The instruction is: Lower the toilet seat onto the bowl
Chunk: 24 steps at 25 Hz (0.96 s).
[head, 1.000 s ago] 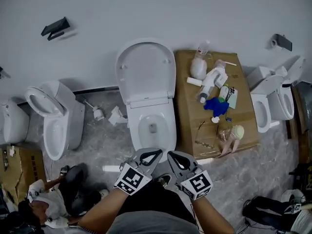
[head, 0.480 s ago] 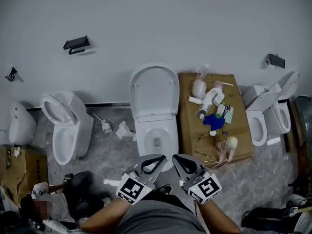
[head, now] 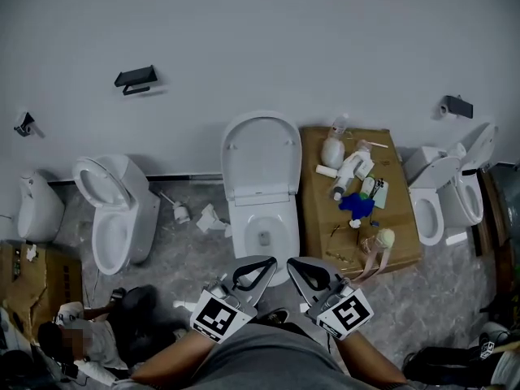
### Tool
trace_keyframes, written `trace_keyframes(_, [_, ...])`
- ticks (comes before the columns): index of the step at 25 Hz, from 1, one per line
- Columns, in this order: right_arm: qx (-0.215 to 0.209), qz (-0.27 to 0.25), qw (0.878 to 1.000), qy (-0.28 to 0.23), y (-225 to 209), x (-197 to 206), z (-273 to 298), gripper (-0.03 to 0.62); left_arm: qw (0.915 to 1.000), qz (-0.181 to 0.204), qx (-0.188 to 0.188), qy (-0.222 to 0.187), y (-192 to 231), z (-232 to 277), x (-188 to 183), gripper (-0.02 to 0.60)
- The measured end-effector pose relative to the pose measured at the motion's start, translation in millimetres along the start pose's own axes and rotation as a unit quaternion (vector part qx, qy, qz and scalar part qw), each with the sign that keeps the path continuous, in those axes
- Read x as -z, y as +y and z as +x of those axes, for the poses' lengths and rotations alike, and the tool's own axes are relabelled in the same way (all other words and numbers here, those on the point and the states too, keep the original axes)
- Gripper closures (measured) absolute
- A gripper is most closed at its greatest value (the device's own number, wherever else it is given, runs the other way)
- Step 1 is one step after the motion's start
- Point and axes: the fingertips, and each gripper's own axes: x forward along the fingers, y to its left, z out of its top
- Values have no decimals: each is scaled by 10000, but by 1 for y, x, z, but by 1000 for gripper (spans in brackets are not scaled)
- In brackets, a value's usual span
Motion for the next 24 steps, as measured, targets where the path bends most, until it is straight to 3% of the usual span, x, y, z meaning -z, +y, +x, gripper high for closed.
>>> trace_keyframes(2, [-25, -44, 10000, 4, 2, -2, 2, 589, 9999, 156, 41, -19, 2, 1, 1, 572])
trace_keyframes(5, [-68, -59, 10000, 0, 3, -3, 4, 589, 10000, 26, -13, -12, 5, 1, 0, 572])
trace_keyframes(18, [-108, -47, 9999, 31, -1, -3, 6, 589, 9998, 193, 15, 7, 6, 4, 5, 572])
trace_keyframes(21, [-115, -54, 9999, 26, 0, -3, 7, 589, 10000, -36, -71, -2, 8, 3, 1, 572])
trace_keyframes(24, [-119, -49, 9999, 38, 1, -3, 8, 589, 10000, 2, -69, -15, 8, 1, 1, 572])
